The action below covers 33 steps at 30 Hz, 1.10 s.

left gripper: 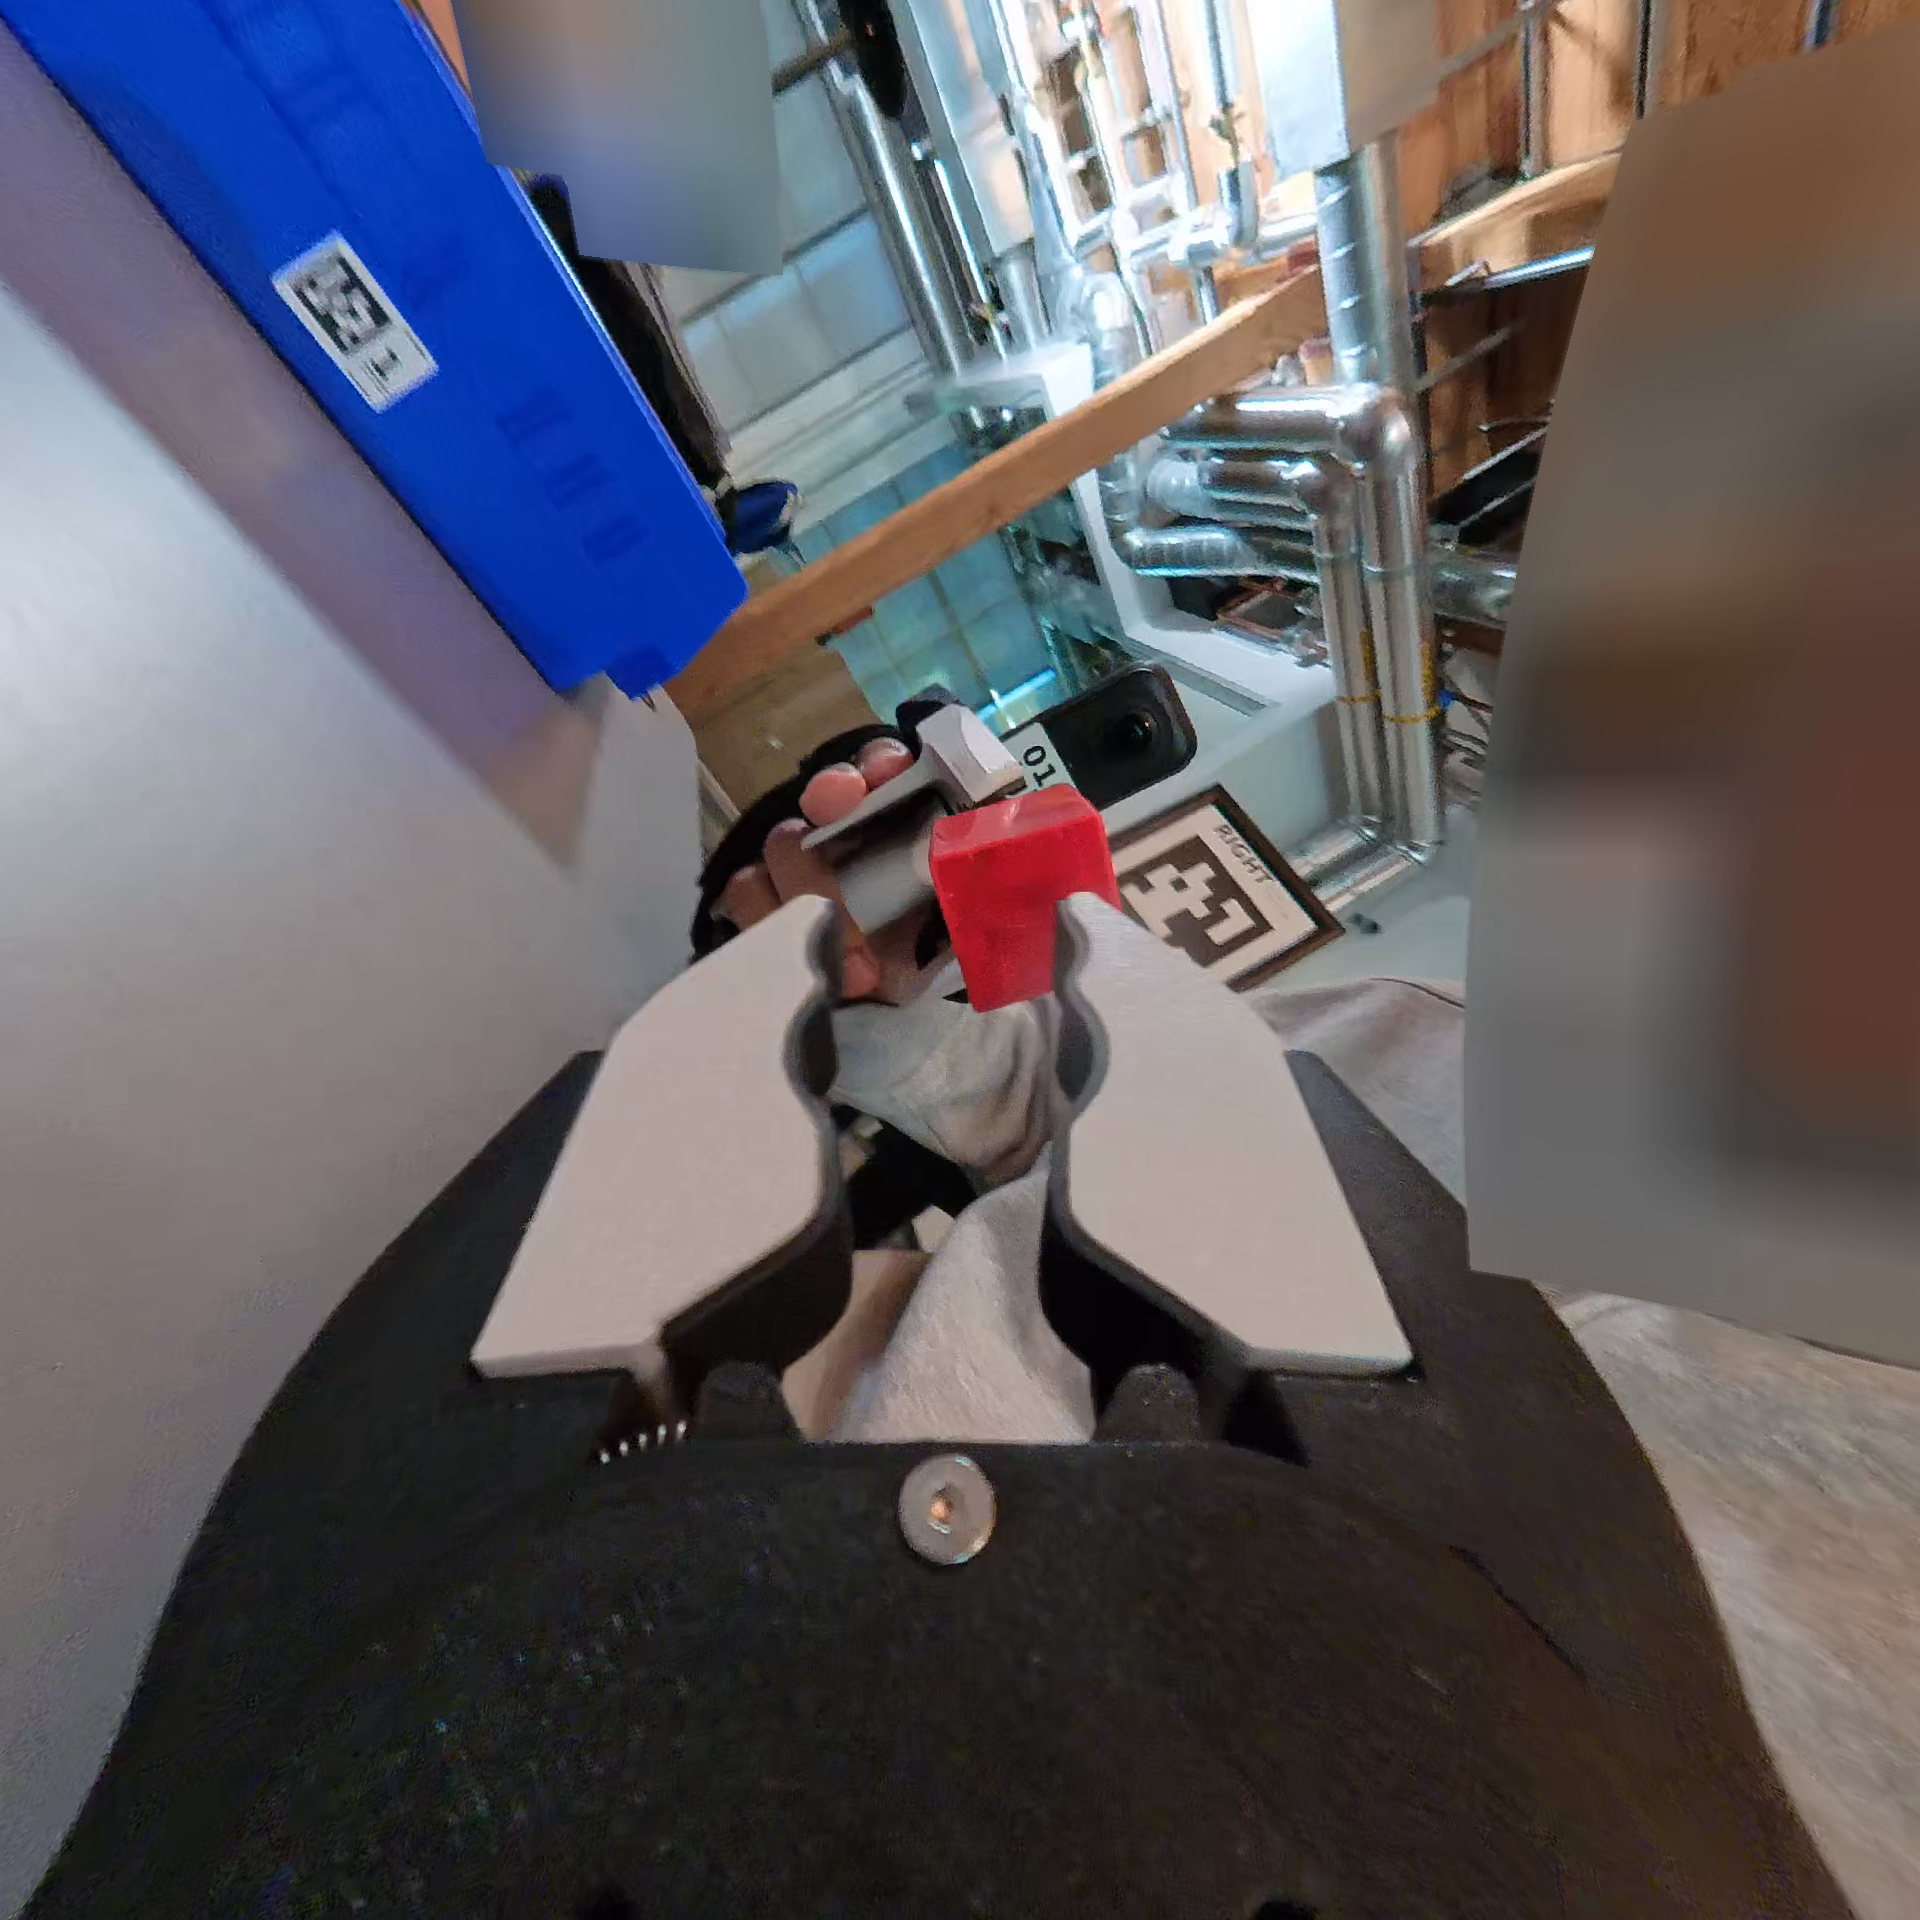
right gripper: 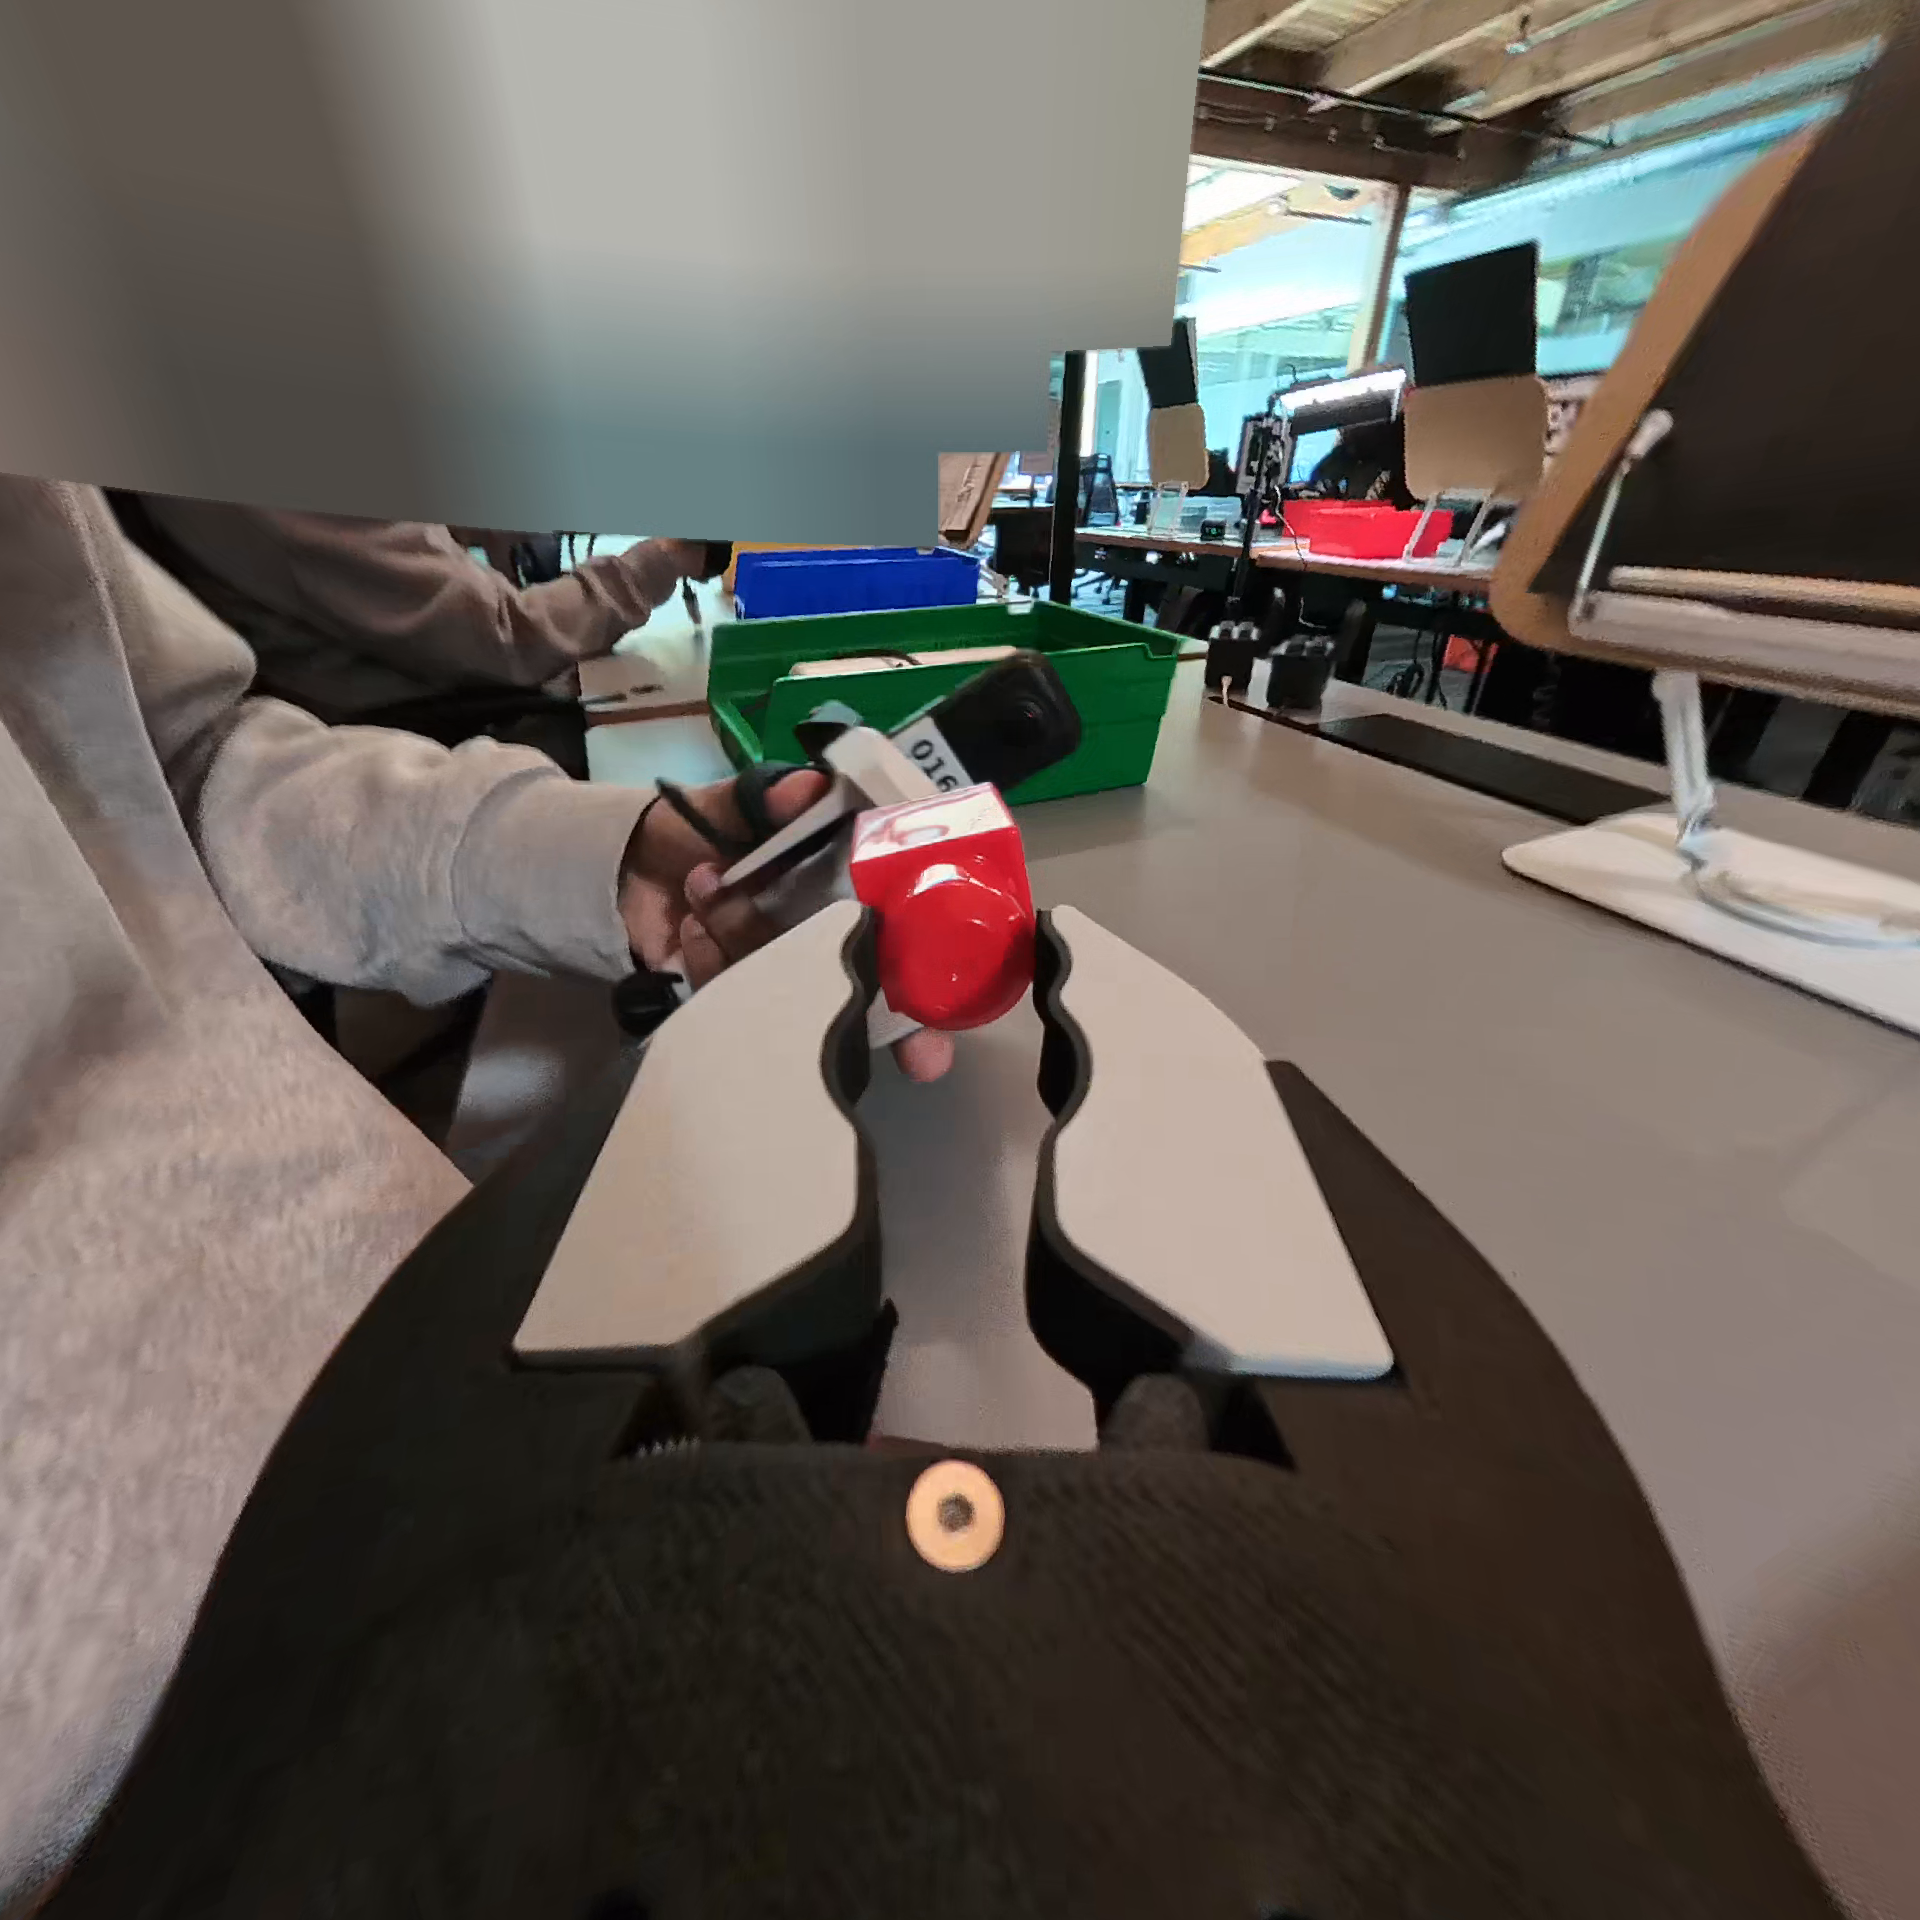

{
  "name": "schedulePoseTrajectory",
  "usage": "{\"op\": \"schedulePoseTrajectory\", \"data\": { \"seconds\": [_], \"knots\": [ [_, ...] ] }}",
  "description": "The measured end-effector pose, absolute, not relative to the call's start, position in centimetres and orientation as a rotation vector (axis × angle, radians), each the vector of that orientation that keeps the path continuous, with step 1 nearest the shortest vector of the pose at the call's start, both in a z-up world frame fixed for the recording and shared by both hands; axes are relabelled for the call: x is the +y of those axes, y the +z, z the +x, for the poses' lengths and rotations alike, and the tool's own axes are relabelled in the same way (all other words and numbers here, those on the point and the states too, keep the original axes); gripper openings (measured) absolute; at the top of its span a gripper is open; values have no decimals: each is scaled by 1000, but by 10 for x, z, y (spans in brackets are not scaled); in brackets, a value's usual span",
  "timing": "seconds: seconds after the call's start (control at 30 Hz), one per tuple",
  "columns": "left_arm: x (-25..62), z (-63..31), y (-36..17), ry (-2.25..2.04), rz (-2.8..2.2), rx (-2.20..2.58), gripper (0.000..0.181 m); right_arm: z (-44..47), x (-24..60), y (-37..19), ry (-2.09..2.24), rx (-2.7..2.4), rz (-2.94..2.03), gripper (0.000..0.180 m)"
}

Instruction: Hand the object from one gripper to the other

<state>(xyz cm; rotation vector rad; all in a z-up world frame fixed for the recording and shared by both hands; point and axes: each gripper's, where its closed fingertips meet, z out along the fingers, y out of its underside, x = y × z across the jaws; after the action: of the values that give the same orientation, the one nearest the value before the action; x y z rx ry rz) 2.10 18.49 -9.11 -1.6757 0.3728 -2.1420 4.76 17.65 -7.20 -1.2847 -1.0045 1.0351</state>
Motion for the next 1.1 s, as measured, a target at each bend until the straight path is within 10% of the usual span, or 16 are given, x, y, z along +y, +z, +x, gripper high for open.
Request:
{"op": "schedulePoseTrajectory", "data": {
  "seconds": [0.37, 0.93, 1.1],
  "knots": [
    [189, 24, -96, -1524, -1624, 706, 59, 55, 203, -92, 1580, -618, -1635, 29],
    [179, 38, -106, -1667, -1712, 734, 38, 51, 189, -100, 1560, -695, -1676, 29],
    [179, 38, -107, -1769, -1744, 697, 36, 66, 199, -84, 1278, -771, -1488, 63]
  ]
}}
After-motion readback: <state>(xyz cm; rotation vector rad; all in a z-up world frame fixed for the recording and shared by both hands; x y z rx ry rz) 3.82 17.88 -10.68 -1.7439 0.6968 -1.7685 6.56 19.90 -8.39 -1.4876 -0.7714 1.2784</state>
